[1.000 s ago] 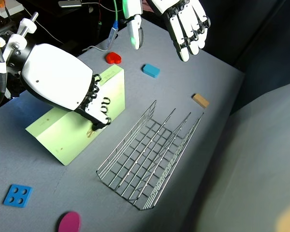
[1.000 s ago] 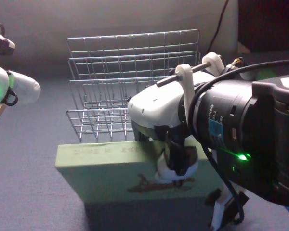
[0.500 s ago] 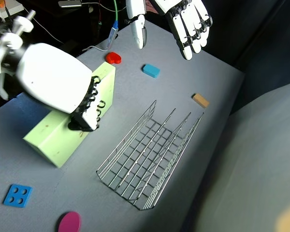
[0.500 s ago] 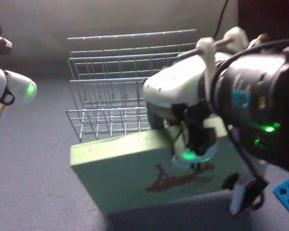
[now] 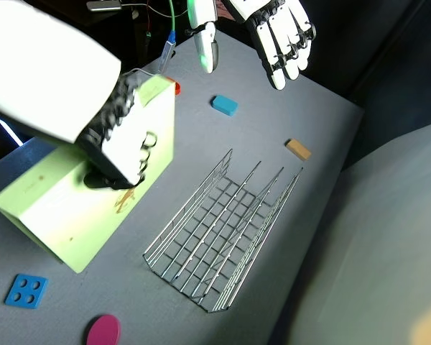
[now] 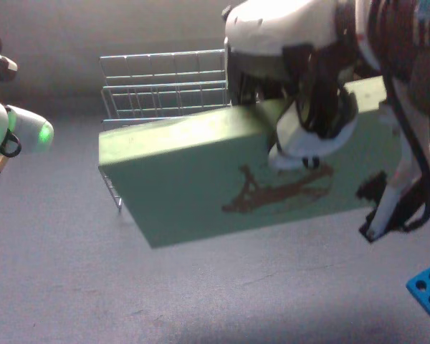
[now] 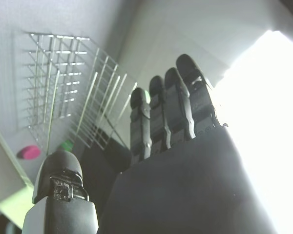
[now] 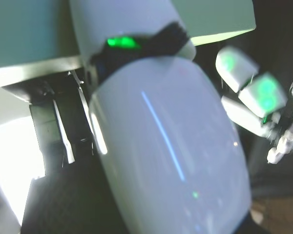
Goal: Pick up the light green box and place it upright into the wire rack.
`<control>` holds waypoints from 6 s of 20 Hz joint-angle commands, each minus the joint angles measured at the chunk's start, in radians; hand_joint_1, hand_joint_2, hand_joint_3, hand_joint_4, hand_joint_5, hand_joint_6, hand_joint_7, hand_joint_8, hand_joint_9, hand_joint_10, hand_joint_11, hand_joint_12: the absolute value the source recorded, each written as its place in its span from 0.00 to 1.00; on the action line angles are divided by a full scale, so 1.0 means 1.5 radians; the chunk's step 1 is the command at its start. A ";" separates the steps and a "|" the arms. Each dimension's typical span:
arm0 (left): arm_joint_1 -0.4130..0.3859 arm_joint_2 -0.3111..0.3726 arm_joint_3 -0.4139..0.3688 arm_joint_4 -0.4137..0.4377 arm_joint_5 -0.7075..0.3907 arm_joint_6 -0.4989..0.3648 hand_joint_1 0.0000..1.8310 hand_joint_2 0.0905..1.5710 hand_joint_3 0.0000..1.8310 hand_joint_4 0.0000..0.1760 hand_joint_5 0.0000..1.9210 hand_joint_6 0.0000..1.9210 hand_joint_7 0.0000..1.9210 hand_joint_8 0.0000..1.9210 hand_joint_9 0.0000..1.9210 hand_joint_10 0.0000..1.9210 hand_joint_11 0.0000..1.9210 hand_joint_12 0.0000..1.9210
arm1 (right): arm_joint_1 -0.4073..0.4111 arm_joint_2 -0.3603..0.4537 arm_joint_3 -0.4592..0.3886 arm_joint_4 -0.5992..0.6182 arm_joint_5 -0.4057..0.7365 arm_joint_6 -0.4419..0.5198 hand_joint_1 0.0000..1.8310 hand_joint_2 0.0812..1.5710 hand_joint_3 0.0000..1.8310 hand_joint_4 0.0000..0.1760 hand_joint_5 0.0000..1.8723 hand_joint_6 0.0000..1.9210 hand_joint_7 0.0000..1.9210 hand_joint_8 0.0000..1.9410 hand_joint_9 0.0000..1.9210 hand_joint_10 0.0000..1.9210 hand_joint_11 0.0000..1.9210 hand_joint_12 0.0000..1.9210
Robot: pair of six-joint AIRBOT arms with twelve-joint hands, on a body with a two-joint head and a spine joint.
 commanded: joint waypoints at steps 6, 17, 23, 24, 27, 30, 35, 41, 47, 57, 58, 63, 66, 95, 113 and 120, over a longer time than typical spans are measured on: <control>-0.005 0.003 0.002 0.052 -0.033 0.003 0.05 0.73 0.00 0.05 0.13 0.00 0.11 0.00 0.08 0.00 0.00 0.35 | 0.041 -0.017 0.056 -0.050 0.042 -0.021 0.68 0.70 0.00 0.00 0.52 0.44 0.52 0.61 0.42 0.67 0.33 0.85; -0.006 0.003 0.000 0.052 -0.033 0.002 0.05 0.73 0.00 0.04 0.13 0.00 0.10 0.00 0.08 0.00 0.00 0.35 | 0.034 -0.078 0.156 -0.051 0.076 -0.023 0.68 0.69 0.00 0.00 0.51 0.45 0.53 0.60 0.42 0.66 0.35 0.86; -0.006 0.003 0.000 0.051 -0.034 0.002 0.05 0.73 0.00 0.04 0.13 0.00 0.10 0.00 0.08 0.00 0.00 0.35 | 0.035 -0.136 0.218 -0.051 0.094 -0.004 0.68 0.69 0.00 0.00 0.51 0.45 0.53 0.59 0.42 0.66 0.35 0.86; -0.006 0.003 0.000 0.051 -0.034 0.002 0.05 0.73 0.00 0.04 0.13 0.00 0.10 0.00 0.08 0.00 0.00 0.35 | 0.034 -0.140 0.222 -0.051 0.094 0.000 0.68 0.69 0.00 0.00 0.51 0.45 0.53 0.59 0.42 0.66 0.35 0.86; -0.007 0.003 0.000 0.051 -0.034 0.002 0.05 0.73 0.00 0.04 0.13 0.00 0.10 0.00 0.08 0.00 0.00 0.35 | 0.027 -0.161 0.236 -0.055 0.097 0.014 0.69 0.69 0.00 0.00 0.50 0.46 0.54 0.59 0.42 0.66 0.34 0.86; -0.007 0.003 0.001 0.052 -0.034 0.002 0.05 0.73 0.00 0.04 0.13 0.00 0.10 0.00 0.08 0.00 0.00 0.35 | 0.017 -0.180 0.249 -0.078 0.102 0.035 0.68 0.69 0.00 0.00 0.52 0.44 0.53 0.59 0.42 0.67 0.34 0.86; -0.017 0.002 0.007 0.068 -0.042 0.003 0.05 0.73 0.00 0.03 0.13 0.00 0.10 0.00 0.08 0.00 0.00 0.35 | 0.009 -0.210 0.281 -0.088 0.106 0.061 0.69 0.69 0.00 0.00 0.51 0.44 0.54 0.59 0.42 0.67 0.34 0.85; -0.022 0.002 0.010 0.072 -0.024 0.021 0.05 0.73 0.00 0.03 0.13 0.00 0.11 0.00 0.08 0.00 0.00 0.35 | -0.011 -0.215 0.287 -0.091 0.107 0.081 0.68 0.70 0.00 0.00 0.50 0.46 0.52 0.61 0.41 0.68 0.33 0.86; -0.029 0.008 0.013 0.072 -0.017 0.035 0.05 0.73 0.00 0.03 0.13 0.00 0.11 0.00 0.08 0.00 0.00 0.35 | -0.031 -0.225 0.314 -0.099 0.107 0.098 0.68 0.70 0.00 0.00 0.50 0.45 0.53 0.60 0.41 0.68 0.33 0.86; -0.032 0.012 0.010 0.072 -0.017 0.035 0.05 0.74 0.00 0.03 0.13 0.00 0.11 0.00 0.08 0.00 0.00 0.36 | -0.068 -0.240 0.350 -0.128 0.142 0.124 0.68 0.70 0.00 0.00 0.50 0.45 0.52 0.62 0.41 0.68 0.33 0.85; -0.033 0.012 0.010 0.072 -0.017 0.035 0.05 0.74 0.00 0.03 0.13 0.00 0.11 0.00 0.08 0.00 0.00 0.36 | -0.074 -0.241 0.353 -0.129 0.149 0.124 0.69 0.70 0.00 0.00 0.50 0.45 0.52 0.62 0.41 0.68 0.33 0.85; -0.034 0.012 0.009 0.072 -0.021 0.035 0.05 0.74 0.00 0.03 0.14 0.00 0.11 0.00 0.09 0.00 0.00 0.36 | -0.092 -0.241 0.359 -0.139 0.165 0.131 0.69 0.70 0.00 0.00 0.50 0.45 0.52 0.61 0.41 0.68 0.34 0.86; -0.035 0.012 0.007 0.072 -0.023 0.035 0.05 0.74 0.00 0.03 0.14 0.00 0.11 0.00 0.09 0.00 0.00 0.36 | -0.100 -0.241 0.360 -0.145 0.166 0.141 0.69 0.69 0.00 0.00 0.51 0.43 0.54 0.60 0.41 0.68 0.35 0.86; 0.007 0.001 -0.053 0.062 -0.067 0.010 0.05 0.74 0.00 0.03 0.13 0.00 0.11 0.00 0.09 0.00 0.00 0.36 | -0.158 -0.226 0.364 -0.168 0.187 0.206 0.74 0.73 0.00 0.00 0.41 0.53 0.53 0.57 0.40 0.77 0.35 0.88; 0.008 -0.002 -0.064 0.062 -0.077 0.002 0.05 0.74 0.00 0.03 0.13 0.00 0.11 0.00 0.09 0.00 0.00 0.36 | -0.139 -0.210 0.342 -0.168 0.183 0.192 0.59 0.63 0.00 0.00 0.43 0.00 0.48 0.04 0.31 0.39 0.22 0.75; 0.011 -0.002 -0.066 0.062 -0.071 0.000 0.05 0.74 0.00 0.03 0.13 0.00 0.11 0.00 0.09 0.00 0.00 0.36 | -0.093 -0.133 0.254 -0.170 0.179 0.176 0.54 0.60 0.00 0.00 0.39 0.00 0.45 0.02 0.28 0.37 0.19 0.75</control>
